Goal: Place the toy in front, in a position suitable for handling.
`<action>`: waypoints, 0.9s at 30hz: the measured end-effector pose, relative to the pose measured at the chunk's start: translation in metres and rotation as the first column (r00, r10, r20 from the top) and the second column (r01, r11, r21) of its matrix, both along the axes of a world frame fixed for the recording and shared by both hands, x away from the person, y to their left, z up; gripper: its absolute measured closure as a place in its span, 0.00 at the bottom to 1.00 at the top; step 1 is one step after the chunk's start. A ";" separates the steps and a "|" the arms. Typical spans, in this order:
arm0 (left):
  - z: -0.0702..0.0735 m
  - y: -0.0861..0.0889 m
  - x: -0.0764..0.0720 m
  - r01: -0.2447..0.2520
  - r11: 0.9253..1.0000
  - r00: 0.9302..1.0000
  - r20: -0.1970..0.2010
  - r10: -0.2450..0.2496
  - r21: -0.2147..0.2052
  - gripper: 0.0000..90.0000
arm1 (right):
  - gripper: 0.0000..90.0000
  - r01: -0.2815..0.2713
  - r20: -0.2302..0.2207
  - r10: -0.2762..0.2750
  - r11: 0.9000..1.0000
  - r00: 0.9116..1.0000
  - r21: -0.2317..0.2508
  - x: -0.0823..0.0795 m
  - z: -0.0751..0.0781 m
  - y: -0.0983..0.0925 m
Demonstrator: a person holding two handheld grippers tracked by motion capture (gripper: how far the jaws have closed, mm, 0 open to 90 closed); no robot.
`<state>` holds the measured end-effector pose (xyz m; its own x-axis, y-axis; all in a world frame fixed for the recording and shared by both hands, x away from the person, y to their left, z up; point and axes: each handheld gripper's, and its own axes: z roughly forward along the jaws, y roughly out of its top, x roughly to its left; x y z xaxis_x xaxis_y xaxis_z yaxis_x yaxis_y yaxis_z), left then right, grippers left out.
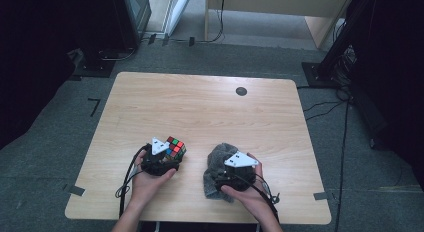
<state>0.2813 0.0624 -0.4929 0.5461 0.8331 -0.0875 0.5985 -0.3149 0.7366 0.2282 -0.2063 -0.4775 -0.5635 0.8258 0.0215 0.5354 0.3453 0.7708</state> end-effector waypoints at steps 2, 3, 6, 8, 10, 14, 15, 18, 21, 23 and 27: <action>-0.002 -0.001 0.001 0.017 1.000 1.000 -0.006 -0.017 0.007 0.38 | 0.17 0.011 -0.006 -0.011 1.000 1.000 0.002 0.000 -0.010 0.001; -0.001 0.000 0.001 0.022 1.000 1.000 -0.008 -0.022 -0.001 0.38 | 0.17 0.013 -0.016 -0.014 1.000 1.000 -0.007 0.001 -0.015 0.002; 0.000 0.001 0.001 0.040 0.999 0.999 -0.011 -0.040 -0.028 0.38 | 0.18 0.013 -0.043 -0.014 1.000 0.999 -0.026 0.005 -0.028 0.005; 0.001 0.003 0.002 0.048 0.998 0.999 -0.013 -0.048 -0.044 0.38 | 0.20 0.017 -0.050 -0.020 0.998 0.999 -0.065 0.006 -0.035 0.006; 0.001 0.003 0.001 0.049 0.998 0.999 -0.017 -0.050 -0.048 0.38 | 0.24 0.007 -0.049 -0.011 0.998 0.999 -0.069 0.005 -0.038 0.005; 0.003 0.003 -0.002 0.071 0.995 0.997 -0.020 -0.072 -0.073 0.38 | 0.37 -0.019 -0.060 0.016 0.999 0.998 -0.046 0.003 -0.037 -0.002; 0.004 0.003 -0.003 0.074 0.994 0.997 -0.015 -0.075 -0.077 0.38 | 0.41 -0.026 -0.057 0.024 0.999 0.998 -0.040 0.003 -0.038 -0.004; 0.007 0.000 -0.006 0.090 0.993 0.996 -0.004 -0.091 -0.077 0.38 | 0.59 -0.033 -0.036 0.032 0.999 0.999 -0.023 0.004 -0.038 -0.010; 0.010 -0.001 -0.008 0.106 0.991 0.994 0.009 -0.106 -0.084 0.38 | 0.72 -0.042 -0.051 0.042 0.999 0.998 -0.003 0.008 -0.036 -0.016; 0.010 -0.002 -0.008 0.118 0.988 0.993 0.012 -0.117 -0.096 0.38 | 0.76 -0.035 -0.055 0.035 0.999 0.998 0.002 0.009 -0.034 -0.019; 0.009 -0.005 -0.010 0.163 0.981 0.987 0.018 -0.162 -0.103 0.38 | 0.80 -0.021 0.000 0.021 0.998 1.000 0.064 0.005 -0.022 -0.027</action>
